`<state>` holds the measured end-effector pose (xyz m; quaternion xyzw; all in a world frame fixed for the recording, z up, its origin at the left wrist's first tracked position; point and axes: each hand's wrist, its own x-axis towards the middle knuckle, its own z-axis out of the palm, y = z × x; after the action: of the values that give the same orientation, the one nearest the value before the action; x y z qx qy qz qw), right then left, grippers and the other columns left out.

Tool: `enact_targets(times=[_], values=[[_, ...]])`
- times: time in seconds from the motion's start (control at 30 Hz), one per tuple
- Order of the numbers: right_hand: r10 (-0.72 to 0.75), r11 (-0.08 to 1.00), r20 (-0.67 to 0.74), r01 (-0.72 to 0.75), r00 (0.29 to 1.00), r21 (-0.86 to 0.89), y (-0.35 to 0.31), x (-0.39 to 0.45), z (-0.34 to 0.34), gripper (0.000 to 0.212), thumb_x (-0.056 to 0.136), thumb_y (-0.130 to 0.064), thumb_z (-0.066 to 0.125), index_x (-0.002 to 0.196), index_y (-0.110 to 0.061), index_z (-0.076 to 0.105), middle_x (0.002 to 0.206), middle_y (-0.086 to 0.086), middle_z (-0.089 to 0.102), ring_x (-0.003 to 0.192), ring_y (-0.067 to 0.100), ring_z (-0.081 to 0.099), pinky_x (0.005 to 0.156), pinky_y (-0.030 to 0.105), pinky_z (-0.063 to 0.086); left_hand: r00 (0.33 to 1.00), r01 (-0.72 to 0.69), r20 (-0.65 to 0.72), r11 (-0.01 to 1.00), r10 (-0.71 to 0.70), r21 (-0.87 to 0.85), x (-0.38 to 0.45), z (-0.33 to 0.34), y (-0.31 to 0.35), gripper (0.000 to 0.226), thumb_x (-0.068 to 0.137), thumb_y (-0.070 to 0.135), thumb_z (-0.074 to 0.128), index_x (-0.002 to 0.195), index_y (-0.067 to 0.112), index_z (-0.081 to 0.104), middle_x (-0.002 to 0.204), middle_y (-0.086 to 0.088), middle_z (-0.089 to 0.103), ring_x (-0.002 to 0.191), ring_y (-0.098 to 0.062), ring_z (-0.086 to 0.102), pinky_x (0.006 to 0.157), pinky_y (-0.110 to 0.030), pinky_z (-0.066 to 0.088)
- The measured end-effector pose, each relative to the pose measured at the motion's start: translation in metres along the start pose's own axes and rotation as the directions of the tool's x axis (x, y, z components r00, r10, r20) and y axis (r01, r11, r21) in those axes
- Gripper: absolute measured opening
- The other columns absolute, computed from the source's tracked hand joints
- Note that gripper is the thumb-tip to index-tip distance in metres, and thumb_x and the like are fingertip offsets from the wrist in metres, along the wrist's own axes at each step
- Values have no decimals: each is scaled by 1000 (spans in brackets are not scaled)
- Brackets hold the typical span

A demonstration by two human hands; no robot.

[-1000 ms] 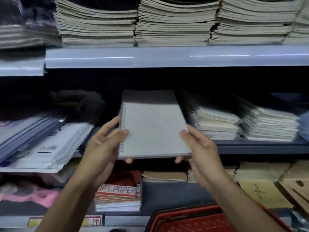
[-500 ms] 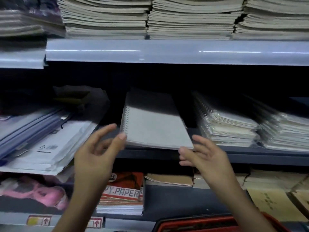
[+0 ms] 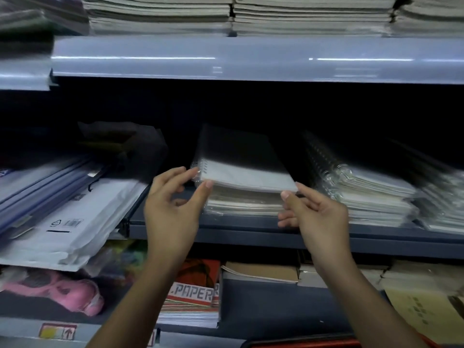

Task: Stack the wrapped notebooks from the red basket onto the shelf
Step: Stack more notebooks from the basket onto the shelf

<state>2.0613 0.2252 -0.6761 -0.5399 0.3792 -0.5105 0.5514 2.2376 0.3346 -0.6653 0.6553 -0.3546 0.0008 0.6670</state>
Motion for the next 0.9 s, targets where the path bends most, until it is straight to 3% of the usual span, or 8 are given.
enact_targets(times=[0.2, 0.4, 0.57, 0.67, 0.8, 0.9], values=[[62, 998, 2, -62, 998, 29, 5, 18, 6, 46, 87, -16, 77, 130, -13, 63, 66, 7, 73, 54, 21, 68, 53, 28, 58, 1000, -12, 21, 1000, 12, 21, 14, 6, -8, 26, 84, 35, 77, 108, 39, 70, 119, 16, 59, 99, -5, 60, 83, -8, 49], [76, 997, 19, -76, 997, 4, 3, 19, 6, 48, 87, -19, 77, 132, -15, 62, 67, 7, 73, 53, 22, 69, 51, 25, 56, 1000, 20, 0, 1000, -20, 17, 11, 10, -4, 39, 87, 38, 74, 125, 33, 65, 123, 16, 57, 101, -6, 63, 87, -24, 55], [40, 998, 42, -37, 998, -59, -4, -2, -8, 59, 88, -31, 75, 142, -24, 51, 71, 11, 74, 60, 29, 72, 72, 43, 63, 1000, -4, 18, 999, 3, 50, -20, 7, 15, 53, 85, 41, 74, 133, 37, 54, 131, 14, 47, 111, -3, 54, 76, -6, 47], [1, 995, 74, 6, 997, -95, -8, -25, -20, 58, 89, -31, 73, 142, -25, 50, 73, 12, 73, 65, 28, 73, 70, 43, 63, 993, -59, 99, 998, 59, 0, -52, 12, 22, 49, 82, 40, 74, 127, 39, 56, 126, 12, 45, 113, -3, 51, 80, -12, 50], [-33, 981, 170, 64, 985, -182, -11, -59, -50, 55, 88, -30, 74, 139, -26, 55, 76, 5, 73, 69, 19, 74, 65, 33, 62, 986, -15, 168, 999, 21, -38, -88, 22, 21, 44, 82, 39, 74, 123, 37, 58, 122, 14, 49, 110, -4, 55, 78, -17, 53], [-9, 959, 201, 66, 980, -275, -3, -83, -87, 49, 89, -33, 73, 136, -27, 59, 79, 5, 73, 72, 19, 73, 70, 35, 62, 972, 57, 232, 997, -45, -43, -121, 32, 13, 42, 82, 39, 74, 121, 34, 60, 126, 9, 54, 106, -6, 58, 78, -20, 54]])
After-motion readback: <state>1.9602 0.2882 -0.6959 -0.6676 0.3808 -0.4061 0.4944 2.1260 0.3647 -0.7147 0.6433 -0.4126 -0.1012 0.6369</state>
